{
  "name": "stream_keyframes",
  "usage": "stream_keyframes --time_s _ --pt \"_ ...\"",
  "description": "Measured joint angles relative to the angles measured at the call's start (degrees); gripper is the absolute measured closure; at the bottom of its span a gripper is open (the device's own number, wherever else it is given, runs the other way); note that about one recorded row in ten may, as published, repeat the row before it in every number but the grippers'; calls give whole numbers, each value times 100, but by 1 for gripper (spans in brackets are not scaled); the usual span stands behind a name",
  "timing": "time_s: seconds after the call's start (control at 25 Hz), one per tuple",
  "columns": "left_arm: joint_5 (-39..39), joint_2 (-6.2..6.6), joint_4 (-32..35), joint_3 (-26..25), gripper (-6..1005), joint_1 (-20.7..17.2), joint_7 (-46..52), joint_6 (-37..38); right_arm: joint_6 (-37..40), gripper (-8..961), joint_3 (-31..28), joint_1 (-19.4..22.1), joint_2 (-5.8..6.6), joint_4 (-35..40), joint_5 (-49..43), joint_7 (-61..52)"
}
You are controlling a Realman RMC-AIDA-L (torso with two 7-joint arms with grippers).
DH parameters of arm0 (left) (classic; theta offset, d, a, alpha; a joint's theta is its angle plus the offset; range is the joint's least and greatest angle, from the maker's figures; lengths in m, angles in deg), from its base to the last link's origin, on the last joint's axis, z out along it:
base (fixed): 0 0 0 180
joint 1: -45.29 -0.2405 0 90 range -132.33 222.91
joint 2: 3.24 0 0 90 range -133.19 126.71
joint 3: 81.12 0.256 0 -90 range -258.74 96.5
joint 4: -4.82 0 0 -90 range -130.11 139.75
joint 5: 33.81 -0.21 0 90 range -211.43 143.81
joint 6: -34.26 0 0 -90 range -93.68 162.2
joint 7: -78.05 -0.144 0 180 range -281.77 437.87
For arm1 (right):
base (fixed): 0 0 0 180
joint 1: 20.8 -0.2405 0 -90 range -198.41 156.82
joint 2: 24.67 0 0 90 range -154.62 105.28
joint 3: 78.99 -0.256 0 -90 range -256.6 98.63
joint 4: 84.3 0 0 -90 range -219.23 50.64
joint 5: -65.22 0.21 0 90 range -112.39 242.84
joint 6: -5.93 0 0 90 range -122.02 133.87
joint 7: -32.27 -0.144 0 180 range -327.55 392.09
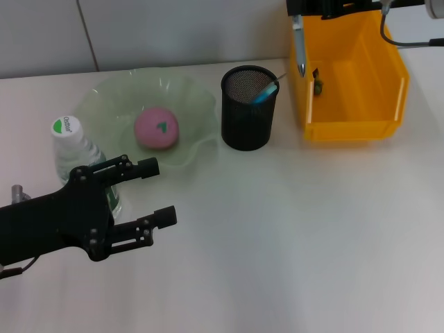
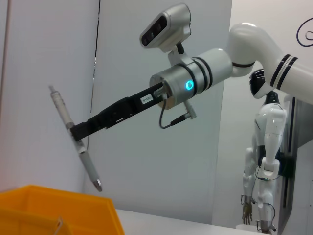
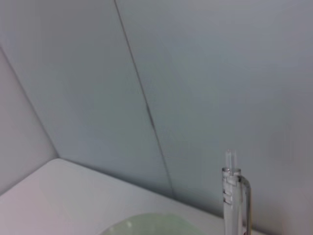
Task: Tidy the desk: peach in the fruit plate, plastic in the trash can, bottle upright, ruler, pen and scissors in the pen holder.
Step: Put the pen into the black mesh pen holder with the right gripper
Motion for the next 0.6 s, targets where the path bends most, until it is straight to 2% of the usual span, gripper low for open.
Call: stream_keyframes --time_s 0.36,0.6 --pt "6 -10 -33 0 237 27 -33 15 -1051 827 162 -405 -9 -1212 371 1220" --pt "6 -9 -33 1 237 52 -42 55 -1447 827 331 -745 -7 -1831 386 1958"
